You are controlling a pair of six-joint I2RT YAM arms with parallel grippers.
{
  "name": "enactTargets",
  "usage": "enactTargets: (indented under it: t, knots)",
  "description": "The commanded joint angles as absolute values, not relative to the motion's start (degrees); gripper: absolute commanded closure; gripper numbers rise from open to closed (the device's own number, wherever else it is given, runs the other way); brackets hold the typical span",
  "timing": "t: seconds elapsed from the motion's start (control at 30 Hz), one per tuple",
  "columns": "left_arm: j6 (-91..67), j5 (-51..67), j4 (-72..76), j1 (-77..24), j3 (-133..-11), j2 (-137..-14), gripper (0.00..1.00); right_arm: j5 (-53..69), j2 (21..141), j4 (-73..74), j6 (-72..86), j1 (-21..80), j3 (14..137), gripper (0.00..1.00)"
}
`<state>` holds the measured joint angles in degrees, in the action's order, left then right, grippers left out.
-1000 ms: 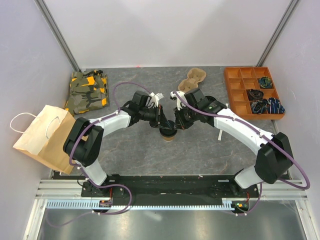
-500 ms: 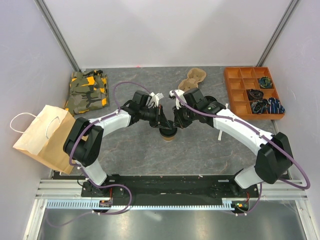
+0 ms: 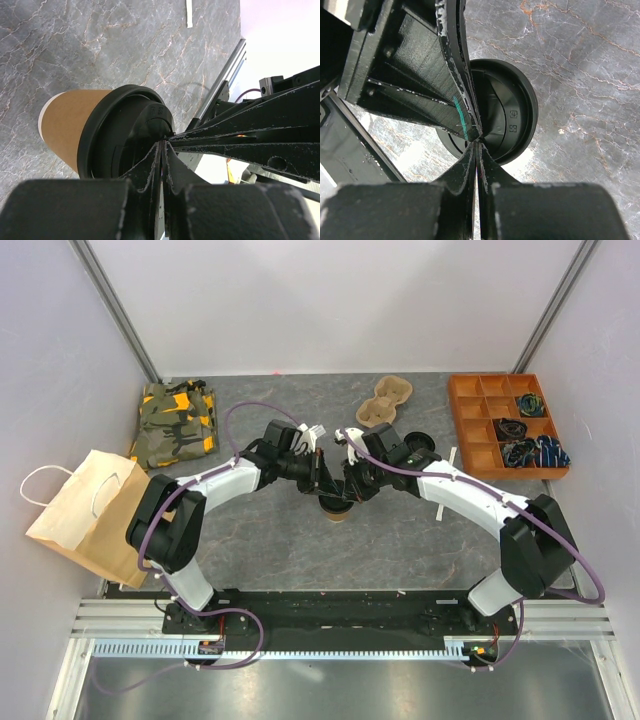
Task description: Pack the takeout coffee
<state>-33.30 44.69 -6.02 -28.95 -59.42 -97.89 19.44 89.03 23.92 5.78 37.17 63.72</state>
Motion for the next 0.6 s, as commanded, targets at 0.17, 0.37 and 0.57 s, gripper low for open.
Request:
enactTargets:
  t: [0.17,0.37,0.57]
  knots:
    - [-29.36,41.92,-8.09,-29.0,-60.82,-98.71,0.91,21.97,88.6,26.54,6.5,37.71,68.72,0.91]
    - [-29.27,45.78,-5.8,-29.0,-63.89,-94.75,0.85,26.8,88.07,29.0,6.24,37.44,74.34,0.88]
    - [-30.5,48.25,-6.06,-28.92,-65.57,-88.6,0.65,29.79,87.19,30.5,6.85,34.81,77.25,0.82]
